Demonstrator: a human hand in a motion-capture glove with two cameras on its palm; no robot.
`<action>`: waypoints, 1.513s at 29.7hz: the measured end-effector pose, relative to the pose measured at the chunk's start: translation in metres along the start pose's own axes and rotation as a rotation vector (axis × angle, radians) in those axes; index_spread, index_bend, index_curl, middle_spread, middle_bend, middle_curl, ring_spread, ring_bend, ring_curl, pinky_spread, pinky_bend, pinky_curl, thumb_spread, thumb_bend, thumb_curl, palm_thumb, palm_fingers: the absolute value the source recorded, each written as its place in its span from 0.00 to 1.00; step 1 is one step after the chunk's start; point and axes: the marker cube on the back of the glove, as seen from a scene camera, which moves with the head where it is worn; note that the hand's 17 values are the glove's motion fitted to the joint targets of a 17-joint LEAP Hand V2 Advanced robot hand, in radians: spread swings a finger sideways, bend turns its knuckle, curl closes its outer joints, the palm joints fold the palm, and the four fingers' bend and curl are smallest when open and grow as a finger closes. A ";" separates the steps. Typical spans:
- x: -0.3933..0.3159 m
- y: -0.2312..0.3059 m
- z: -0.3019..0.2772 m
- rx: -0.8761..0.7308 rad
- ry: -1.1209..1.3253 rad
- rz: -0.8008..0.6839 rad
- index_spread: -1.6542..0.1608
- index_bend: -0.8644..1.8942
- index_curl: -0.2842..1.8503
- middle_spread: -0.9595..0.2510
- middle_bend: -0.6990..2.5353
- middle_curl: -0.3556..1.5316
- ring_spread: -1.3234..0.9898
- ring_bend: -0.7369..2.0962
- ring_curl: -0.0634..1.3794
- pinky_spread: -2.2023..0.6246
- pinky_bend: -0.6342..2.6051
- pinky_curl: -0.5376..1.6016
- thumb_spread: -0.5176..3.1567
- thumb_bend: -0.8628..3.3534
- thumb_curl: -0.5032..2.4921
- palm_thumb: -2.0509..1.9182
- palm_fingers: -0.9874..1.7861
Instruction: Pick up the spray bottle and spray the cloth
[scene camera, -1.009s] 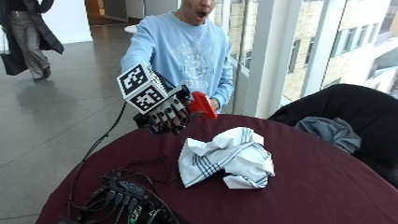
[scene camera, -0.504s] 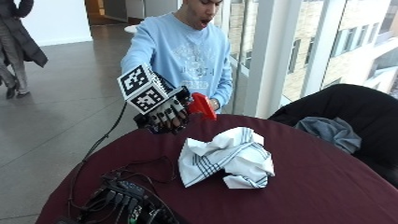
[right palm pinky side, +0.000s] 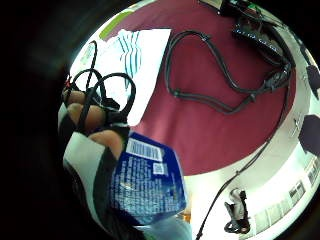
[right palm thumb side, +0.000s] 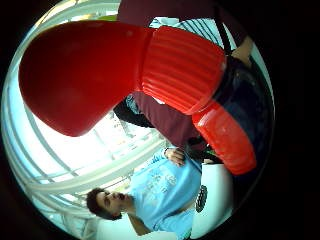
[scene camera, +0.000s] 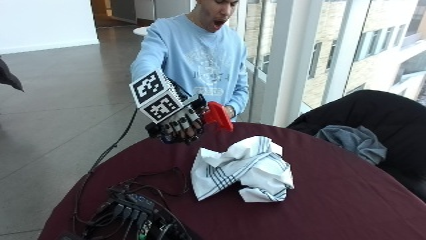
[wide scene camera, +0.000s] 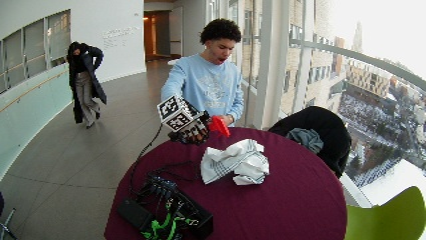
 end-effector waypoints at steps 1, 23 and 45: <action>0.000 0.000 0.000 0.000 0.002 0.001 0.78 0.35 0.27 0.74 0.31 0.43 0.56 0.46 0.30 0.80 0.30 0.43 0.33 0.20 0.38 0.77 0.77; -0.005 0.000 0.004 -0.022 0.041 0.016 0.78 0.35 0.27 0.74 0.31 0.43 0.56 0.46 0.30 0.80 0.30 0.43 0.33 0.20 0.39 0.77 0.77; -0.086 0.025 0.038 0.276 -0.351 -0.406 0.78 0.36 0.28 0.73 0.31 0.43 0.56 0.46 0.30 0.80 0.31 0.43 0.33 0.20 0.39 0.77 0.77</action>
